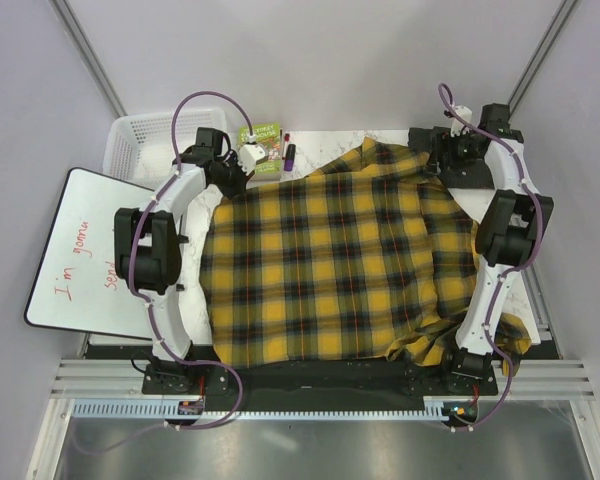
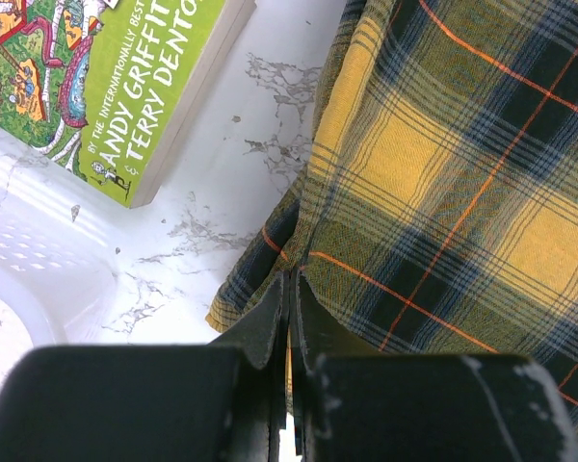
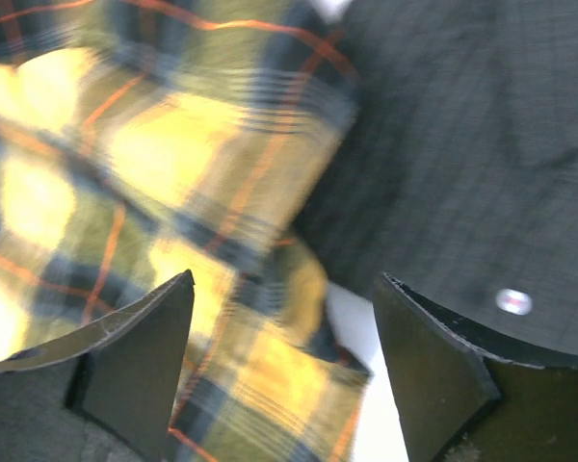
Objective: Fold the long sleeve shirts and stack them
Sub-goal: Fold the shirt
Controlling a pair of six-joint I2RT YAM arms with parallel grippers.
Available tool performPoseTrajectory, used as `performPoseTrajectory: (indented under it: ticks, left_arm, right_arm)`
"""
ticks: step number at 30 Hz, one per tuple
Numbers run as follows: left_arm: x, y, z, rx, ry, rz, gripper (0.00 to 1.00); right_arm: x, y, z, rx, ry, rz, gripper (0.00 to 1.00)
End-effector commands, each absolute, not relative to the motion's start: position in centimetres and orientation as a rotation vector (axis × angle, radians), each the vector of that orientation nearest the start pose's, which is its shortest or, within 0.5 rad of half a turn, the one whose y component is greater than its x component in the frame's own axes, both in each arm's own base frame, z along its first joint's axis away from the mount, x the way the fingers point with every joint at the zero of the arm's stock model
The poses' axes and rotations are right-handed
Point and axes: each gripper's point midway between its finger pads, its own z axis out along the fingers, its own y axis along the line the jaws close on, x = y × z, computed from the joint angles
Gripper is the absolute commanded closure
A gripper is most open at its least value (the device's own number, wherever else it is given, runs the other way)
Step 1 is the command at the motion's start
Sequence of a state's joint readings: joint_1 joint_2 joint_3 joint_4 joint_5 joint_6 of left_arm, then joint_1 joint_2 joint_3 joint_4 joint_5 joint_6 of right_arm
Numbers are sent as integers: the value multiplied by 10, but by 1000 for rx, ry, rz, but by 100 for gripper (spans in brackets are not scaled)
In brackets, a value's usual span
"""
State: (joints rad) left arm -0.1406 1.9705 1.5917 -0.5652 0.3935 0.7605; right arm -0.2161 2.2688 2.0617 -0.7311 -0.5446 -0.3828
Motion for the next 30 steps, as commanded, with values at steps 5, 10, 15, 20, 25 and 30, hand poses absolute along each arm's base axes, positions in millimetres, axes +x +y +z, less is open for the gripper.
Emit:
performPoseTrajectory:
  ticks: [5,10,15,20,25,30]
  left_arm:
    - [499,-108,120,1183,2057,-169,98]
    - [499,-108,120,1181,2058,-170,98]
    - [499,-106,120,1178,2062,-162,98]
    - [502,-107,119,1169,2067,-166,98]
    - [503,-107,117,1154,2078,-174,98]
    - [501,-107,124,1150,2068,-169,98]
  right_arm:
    - [539,-22,142,-547,2259,462,19]
    - [550,-31,131,-552,2274,412,41]
    - [553,-39,123,-584,2286,354,54]
    - [554,-40,120,-594,2289,345,57]
    - [555,-38,111,-587,2305,363,64]
    - [554,-38,128,-579,2288,357,100]
